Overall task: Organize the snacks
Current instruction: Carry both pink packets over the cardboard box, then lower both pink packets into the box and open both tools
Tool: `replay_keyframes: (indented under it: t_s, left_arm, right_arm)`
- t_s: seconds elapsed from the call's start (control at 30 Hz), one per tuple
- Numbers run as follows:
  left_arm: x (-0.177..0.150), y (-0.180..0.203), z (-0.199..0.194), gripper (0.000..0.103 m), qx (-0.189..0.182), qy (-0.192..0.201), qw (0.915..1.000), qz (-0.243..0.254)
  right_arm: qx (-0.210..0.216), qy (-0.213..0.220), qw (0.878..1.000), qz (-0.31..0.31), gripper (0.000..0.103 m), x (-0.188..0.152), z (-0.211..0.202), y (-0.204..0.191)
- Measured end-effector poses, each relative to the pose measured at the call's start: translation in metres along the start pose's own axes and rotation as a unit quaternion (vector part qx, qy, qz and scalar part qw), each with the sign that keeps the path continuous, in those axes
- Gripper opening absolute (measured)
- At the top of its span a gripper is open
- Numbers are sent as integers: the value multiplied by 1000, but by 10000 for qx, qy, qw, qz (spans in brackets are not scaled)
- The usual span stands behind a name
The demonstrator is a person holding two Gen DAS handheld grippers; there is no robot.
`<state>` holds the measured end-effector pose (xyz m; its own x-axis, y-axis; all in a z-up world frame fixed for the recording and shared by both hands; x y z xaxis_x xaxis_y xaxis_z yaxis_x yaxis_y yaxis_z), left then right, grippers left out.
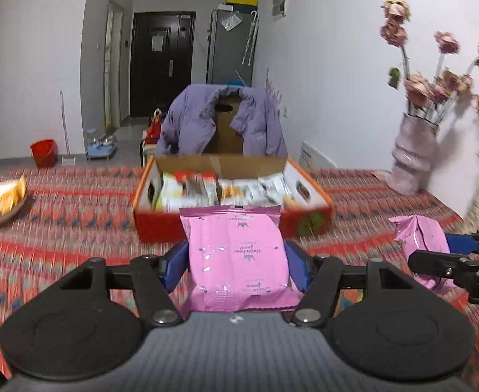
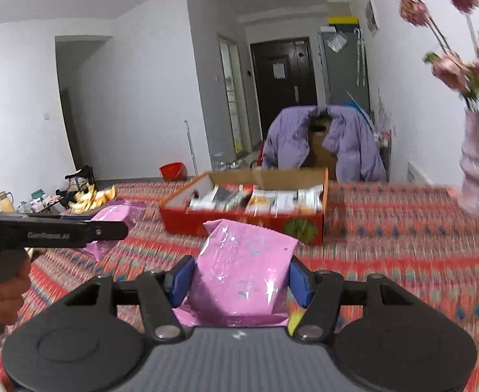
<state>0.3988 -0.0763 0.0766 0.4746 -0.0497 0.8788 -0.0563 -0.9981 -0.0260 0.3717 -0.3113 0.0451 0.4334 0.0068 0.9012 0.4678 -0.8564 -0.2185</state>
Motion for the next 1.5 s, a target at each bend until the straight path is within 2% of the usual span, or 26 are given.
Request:
replay_keyframes:
  t_s: [0.13,0.27,0.4,0.5,0.57,0.63,0.7,0.83,0.9,1.13,1.33,1.5]
  left_arm:
    - [45,4,65,65,103,-11,9998,161]
    - [74,0,135,65,-3,-390,9991,-141]
    - [90,8,201,65,11,-595,9981,-126]
    - [102,18,252,65,5,-762,9970,-156]
    - [109,25,279,65,-132,-823,9964,-140]
    - [112,32,309,65,-109,-955,9953,-101]
    - [111,39,336,65,-13,-1138,9934,-134]
    - [103,48,369,68,-283,-1449,9888,-224]
    - [102,47,371,79,-228,-1416,9894,-229]
    - [117,21,341,80,-225,-1197,9923,-233]
    - [126,-6,284,80,-75,-893,9959,120]
    - [125,-27,222,83,25,-662,9977,153]
  right_arm:
    - [141,-52,9999,49,60,48,57,34]
    - [340,-224,9980,490,60,82,126,71]
    - [49,-547,9973,483,60,102,200,106]
    - [-196,-913,9951,333,60,105,248,123]
    - [-350,-1210,9919,134,60,101,279,133]
    - [-385,-1464,9883,187,60,94,301,142]
    - [-444,-1601,9859,213,60,92,319,152]
    - [-576,-1666,9843,91,60,92,337,163]
    - [-515,-1698,9841,54,71,93,341,163]
    - [-540,-1579,9859,-98,72,108,319,157]
    - [-629,-1515,9862,-214,74,119,273,139]
    - [-658,-1381,9879,-248,78,112,220,117]
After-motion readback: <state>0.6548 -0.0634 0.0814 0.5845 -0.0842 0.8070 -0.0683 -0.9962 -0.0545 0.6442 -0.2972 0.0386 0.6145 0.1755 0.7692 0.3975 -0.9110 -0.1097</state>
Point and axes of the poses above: each gripper's, at about its wrist camera, not at the fingertips, and z roughly the way its jaws point, y to its right, x to its top, the point moved 5 cm from there along z, roughly the way its jaws point, and after that the axes turned 10 degrees about x, right-handed, at the moved point
